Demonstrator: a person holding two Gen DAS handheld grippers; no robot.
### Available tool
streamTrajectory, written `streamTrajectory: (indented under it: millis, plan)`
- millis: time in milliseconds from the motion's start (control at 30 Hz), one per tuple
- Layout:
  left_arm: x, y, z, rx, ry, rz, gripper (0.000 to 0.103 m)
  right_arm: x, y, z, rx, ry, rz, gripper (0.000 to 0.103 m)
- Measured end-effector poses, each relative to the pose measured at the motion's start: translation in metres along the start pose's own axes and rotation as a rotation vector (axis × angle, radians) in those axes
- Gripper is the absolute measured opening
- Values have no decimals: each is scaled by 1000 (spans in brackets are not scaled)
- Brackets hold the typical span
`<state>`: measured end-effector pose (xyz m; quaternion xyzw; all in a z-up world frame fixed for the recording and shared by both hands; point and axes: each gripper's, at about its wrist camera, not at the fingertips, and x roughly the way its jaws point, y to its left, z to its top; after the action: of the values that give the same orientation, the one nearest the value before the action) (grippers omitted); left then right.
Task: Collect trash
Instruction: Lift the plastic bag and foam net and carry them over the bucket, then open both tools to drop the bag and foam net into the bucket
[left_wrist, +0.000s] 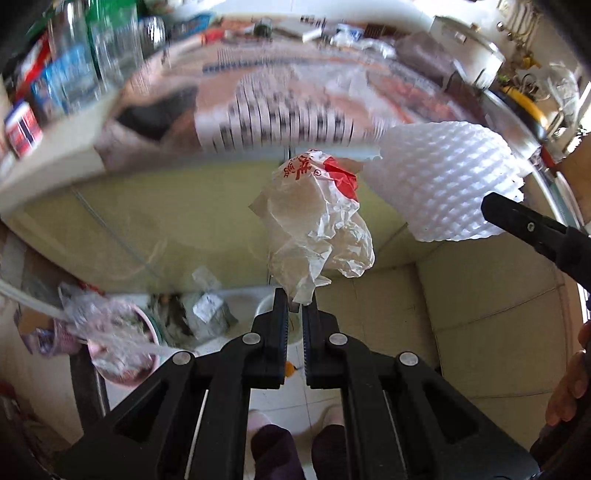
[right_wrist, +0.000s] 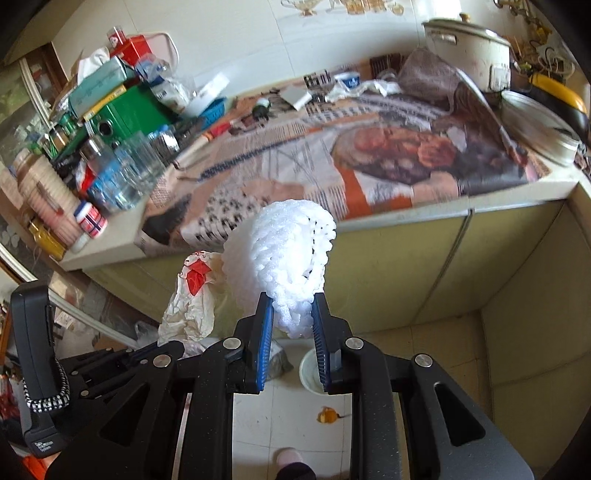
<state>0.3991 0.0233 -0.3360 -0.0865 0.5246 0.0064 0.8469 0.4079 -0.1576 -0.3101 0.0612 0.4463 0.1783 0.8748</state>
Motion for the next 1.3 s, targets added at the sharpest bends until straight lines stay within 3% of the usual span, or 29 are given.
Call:
streamTrajectory:
  millis: [233, 433, 867, 1033, 1200, 1300]
  plan:
    - [102, 8, -43, -94, 96, 28, 5, 76, -41, -44, -1, 105, -15, 19]
    - [195, 26, -76, -110, 166, 46, 5, 154, -68, -86, 6, 186, -20, 19]
    - [385, 61, -136, -160, 346, 3, 5, 310, -90, -172, 36, 306, -20, 19]
    - [426, 62, -150, -161, 398, -12, 7, 354, -95, -191, 62, 351, -15, 20]
    - [449, 67, -154, -129, 419, 41, 30, 388, -98, -203, 71, 399, 8, 26]
    - [454, 76, -155, -148, 409, 36, 33, 404, -99, -207, 50, 447, 4, 33]
